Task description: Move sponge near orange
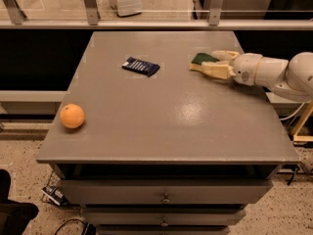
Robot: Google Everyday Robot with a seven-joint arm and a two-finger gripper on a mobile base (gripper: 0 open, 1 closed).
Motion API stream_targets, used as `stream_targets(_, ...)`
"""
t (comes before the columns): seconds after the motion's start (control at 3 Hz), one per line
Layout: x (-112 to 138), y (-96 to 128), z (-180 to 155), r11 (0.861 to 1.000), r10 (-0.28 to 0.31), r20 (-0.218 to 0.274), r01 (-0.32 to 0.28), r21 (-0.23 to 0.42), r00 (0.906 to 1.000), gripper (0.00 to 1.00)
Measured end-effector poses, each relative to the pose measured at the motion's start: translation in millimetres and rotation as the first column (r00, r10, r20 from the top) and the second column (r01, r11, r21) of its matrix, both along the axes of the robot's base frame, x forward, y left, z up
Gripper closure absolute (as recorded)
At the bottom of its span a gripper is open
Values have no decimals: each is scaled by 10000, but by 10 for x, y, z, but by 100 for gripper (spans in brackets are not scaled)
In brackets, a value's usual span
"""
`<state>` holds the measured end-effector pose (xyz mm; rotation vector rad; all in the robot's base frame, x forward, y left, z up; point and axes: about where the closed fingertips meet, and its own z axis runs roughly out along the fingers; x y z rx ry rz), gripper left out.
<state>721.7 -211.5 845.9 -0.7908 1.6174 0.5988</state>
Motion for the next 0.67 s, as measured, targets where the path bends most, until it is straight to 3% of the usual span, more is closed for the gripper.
stream_targets(0.67, 0, 1, 2, 10000, 0, 0, 0, -2, 10000, 100)
